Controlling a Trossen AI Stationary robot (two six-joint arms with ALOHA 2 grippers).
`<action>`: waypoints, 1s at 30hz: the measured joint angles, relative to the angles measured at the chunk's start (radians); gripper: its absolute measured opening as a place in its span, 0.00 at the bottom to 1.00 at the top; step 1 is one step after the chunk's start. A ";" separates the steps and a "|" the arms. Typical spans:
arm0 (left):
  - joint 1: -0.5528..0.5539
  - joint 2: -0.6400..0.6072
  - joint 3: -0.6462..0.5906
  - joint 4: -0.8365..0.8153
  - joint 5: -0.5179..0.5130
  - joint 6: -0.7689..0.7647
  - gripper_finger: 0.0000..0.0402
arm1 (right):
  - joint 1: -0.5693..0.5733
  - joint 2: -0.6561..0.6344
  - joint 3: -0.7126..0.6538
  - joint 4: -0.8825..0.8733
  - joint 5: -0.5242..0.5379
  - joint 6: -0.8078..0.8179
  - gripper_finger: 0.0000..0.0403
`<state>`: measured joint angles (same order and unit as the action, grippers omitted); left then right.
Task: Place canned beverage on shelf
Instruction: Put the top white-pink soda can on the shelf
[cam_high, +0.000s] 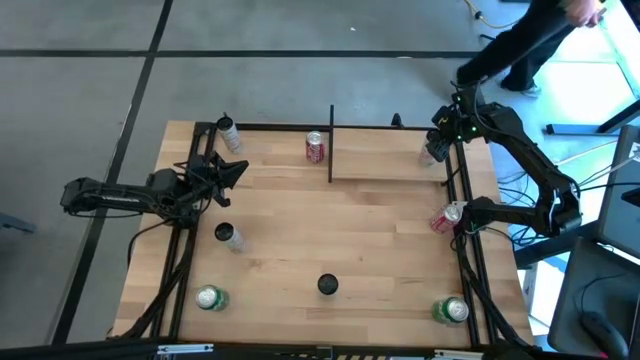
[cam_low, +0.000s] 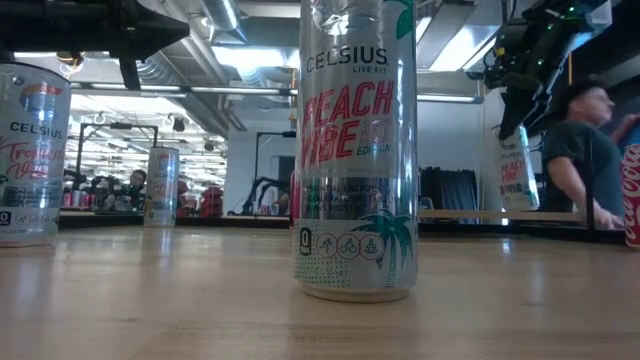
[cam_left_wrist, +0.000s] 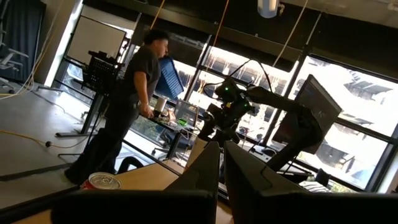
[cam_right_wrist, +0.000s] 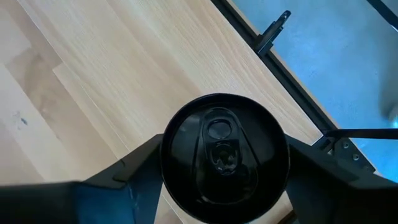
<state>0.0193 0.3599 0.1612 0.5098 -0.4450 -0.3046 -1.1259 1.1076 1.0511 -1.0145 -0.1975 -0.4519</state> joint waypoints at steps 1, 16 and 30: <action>0.000 0.000 0.000 0.000 0.000 0.000 0.04 | 0.000 0.000 0.006 -0.010 0.007 0.000 0.64; 0.000 0.000 0.000 0.000 0.001 0.000 0.04 | 0.000 0.001 0.066 -0.057 0.020 0.029 0.66; 0.000 0.000 0.000 0.000 0.001 0.000 0.04 | 0.001 0.003 0.025 -0.034 0.031 0.033 0.67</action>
<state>0.0189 0.3599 0.1612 0.5102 -0.4442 -0.3042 -1.1252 1.1107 1.0764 -1.0488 -0.1665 -0.4187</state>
